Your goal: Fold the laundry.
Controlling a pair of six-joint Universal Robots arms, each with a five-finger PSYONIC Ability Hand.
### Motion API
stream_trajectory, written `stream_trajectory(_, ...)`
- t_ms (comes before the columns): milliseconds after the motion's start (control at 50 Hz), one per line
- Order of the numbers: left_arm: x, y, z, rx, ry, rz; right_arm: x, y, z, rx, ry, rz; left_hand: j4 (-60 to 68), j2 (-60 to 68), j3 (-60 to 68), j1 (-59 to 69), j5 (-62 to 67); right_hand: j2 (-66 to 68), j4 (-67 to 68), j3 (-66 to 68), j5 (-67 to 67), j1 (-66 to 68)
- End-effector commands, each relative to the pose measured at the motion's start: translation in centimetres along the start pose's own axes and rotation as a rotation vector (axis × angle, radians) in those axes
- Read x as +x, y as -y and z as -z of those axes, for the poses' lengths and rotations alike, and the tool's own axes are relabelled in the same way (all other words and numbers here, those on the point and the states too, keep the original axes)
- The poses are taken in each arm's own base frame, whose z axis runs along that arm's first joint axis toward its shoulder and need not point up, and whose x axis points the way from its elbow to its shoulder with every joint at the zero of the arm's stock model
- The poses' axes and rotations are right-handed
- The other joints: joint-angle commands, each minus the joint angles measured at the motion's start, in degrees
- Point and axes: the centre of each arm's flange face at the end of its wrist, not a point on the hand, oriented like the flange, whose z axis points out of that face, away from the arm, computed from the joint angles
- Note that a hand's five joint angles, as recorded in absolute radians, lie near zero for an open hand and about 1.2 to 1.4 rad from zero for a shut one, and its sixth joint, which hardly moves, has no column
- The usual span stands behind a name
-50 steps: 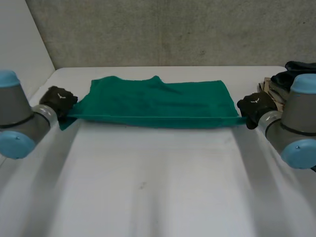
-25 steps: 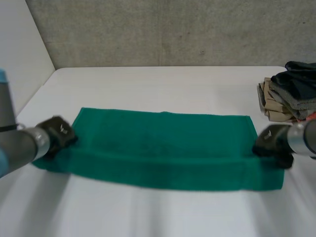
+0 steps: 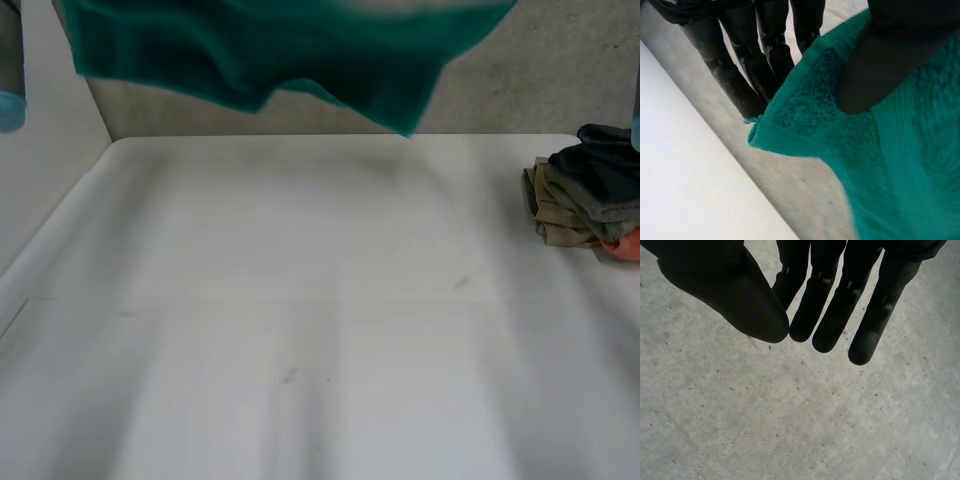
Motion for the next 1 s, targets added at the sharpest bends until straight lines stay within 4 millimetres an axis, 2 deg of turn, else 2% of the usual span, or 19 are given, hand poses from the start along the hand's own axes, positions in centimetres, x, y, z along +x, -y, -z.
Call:
stream_trajectory(20, 1.9, -6.6, 3.4, -0.225, -0.123, 0.011, -2.9, -3.0, 2.5, -0.132, 0.156, 0.013, 11.4, 11.4, 11.8, 12.5, 13.7, 12.3, 11.1, 11.5, 10.7, 15.2)
stream_trajectory(40, 2.5, -8.0, 4.3, -0.264, -0.147, 0.008, -3.8, -4.0, 3.3, -0.178, 0.204, 0.017, 11.4, 11.4, 11.8, 12.5, 13.7, 12.3, 11.1, 11.5, 10.7, 15.2)
stream_trajectory(100, 3.7, -9.9, 5.9, -0.323, -0.196, 0.011, -5.4, -5.6, 4.9, -0.259, 0.294, 0.019, 11.4, 11.4, 11.8, 12.5, 13.7, 12.3, 11.1, 11.5, 10.7, 15.2)
stream_trajectory(120, 4.5, -11.0, 7.0, -0.357, -0.235, 0.014, -6.4, -6.6, 6.3, -0.324, 0.358, 0.018, 11.4, 11.4, 11.8, 12.5, 13.7, 12.3, 11.1, 11.5, 10.7, 15.2)
stream_trajectory(180, 5.6, -12.2, 8.6, -0.396, -0.290, 0.007, -7.9, -8.0, 8.7, -0.435, 0.451, 0.019, 11.4, 11.4, 11.8, 12.5, 13.7, 12.3, 11.1, 11.5, 10.7, 15.2)
stream_trajectory(200, 6.2, -12.6, 9.5, -0.411, -0.322, -0.004, -8.9, -8.8, 10.4, -0.502, 0.512, 0.018, 11.4, 11.4, 11.8, 12.5, 13.7, -3.7, -4.9, -4.5, -5.3, -0.8)
stream_trajectory(240, 6.6, -12.8, 10.2, -0.421, -0.347, -0.023, -9.7, -9.1, 12.0, -0.563, 0.564, 0.007, 11.4, 11.4, 11.8, 12.5, 13.7, -19.9, -21.1, -20.7, -21.5, -17.1)
stream_trajectory(260, 6.9, -12.7, 10.6, -0.424, -0.367, -0.039, -10.4, -9.5, 13.6, -0.630, 0.609, -0.011, 11.4, 11.4, 11.8, 12.5, 13.7, -35.5, -36.7, -36.3, -37.1, -32.6)
stream_trajectory(300, 6.9, -12.4, 10.9, -0.425, -0.379, -0.053, -10.8, -9.5, 14.7, -0.679, 0.629, -0.036, 11.4, 11.4, 11.8, 12.5, 13.7, -40.5, -41.7, -41.3, -42.1, -37.6)
stream_trajectory(320, 6.9, -11.6, 11.0, -0.414, -0.385, -0.061, -11.2, -9.4, 15.8, -0.723, 0.636, -0.076, 11.4, 11.4, 11.8, 12.5, 13.7, -43.2, -44.4, -44.0, -44.8, -40.3)
stream_trajectory(360, 7.0, -10.6, 11.1, -0.400, -0.396, -0.061, -11.6, -9.2, 16.5, -0.753, 0.630, -0.118, 11.4, 11.4, 11.8, 12.5, 13.7, -47.0, -48.2, -47.9, -48.7, -44.2)
stream_trajectory(380, 6.9, -9.5, 10.9, -0.382, -0.396, -0.060, -12.0, -8.9, 17.1, -0.772, 0.622, -0.158, 11.4, 11.4, 11.8, 12.5, 13.7, -50.6, -51.8, -51.4, -52.2, -47.7)
stream_trajectory(440, 6.7, -7.5, 10.8, -0.357, -0.399, -0.053, -12.7, -8.1, 17.7, -0.780, 0.614, -0.214, 11.4, 11.4, 11.8, 12.5, 13.7, -56.3, -57.5, -57.1, -57.9, -53.4)
stream_trajectory(460, 6.7, -6.2, 10.9, -0.342, -0.408, -0.051, -13.1, -7.6, 18.0, -0.779, 0.609, -0.248, 11.4, 11.4, 11.8, 12.5, 13.7, -57.7, -58.9, -58.5, -59.3, -54.8)
stream_trajectory(600, 6.3, -0.3, 11.6, -0.304, -0.469, -0.027, -15.3, -5.8, 18.2, -0.728, 0.594, -0.369, 11.4, 11.4, 11.8, 12.5, 13.7, -57.7, -58.9, -58.5, -59.3, -54.8)
stream_trajectory(660, 6.0, 3.1, 12.6, -0.283, -0.505, -0.010, -17.1, -5.2, 18.5, -0.701, 0.605, -0.422, 11.4, 11.4, 11.8, 12.5, 13.7, -57.7, -58.9, -58.5, -59.3, -54.8)
stream_trajectory(720, 5.6, 5.8, 13.3, -0.255, -0.524, 0.000, -18.6, -4.8, 19.1, -0.689, 0.623, -0.456, 11.4, 11.4, 11.8, 12.5, 13.7, -57.7, -58.9, -58.5, -59.3, -54.8)
stream_trajectory(880, 4.3, 10.7, 15.1, -0.173, -0.551, 0.010, -21.9, -4.8, 19.5, -0.652, 0.626, -0.535, 11.4, 11.4, 11.8, 12.5, 13.7, -57.7, -58.9, -58.5, -59.3, -54.8)
stream_trajectory(1000, 3.4, 13.2, 16.2, -0.118, -0.559, 0.009, -23.9, -5.3, 20.1, -0.643, 0.648, -0.536, 11.4, 11.4, 11.8, 12.5, 13.7, -57.7, -58.9, -58.5, -59.3, -54.8)
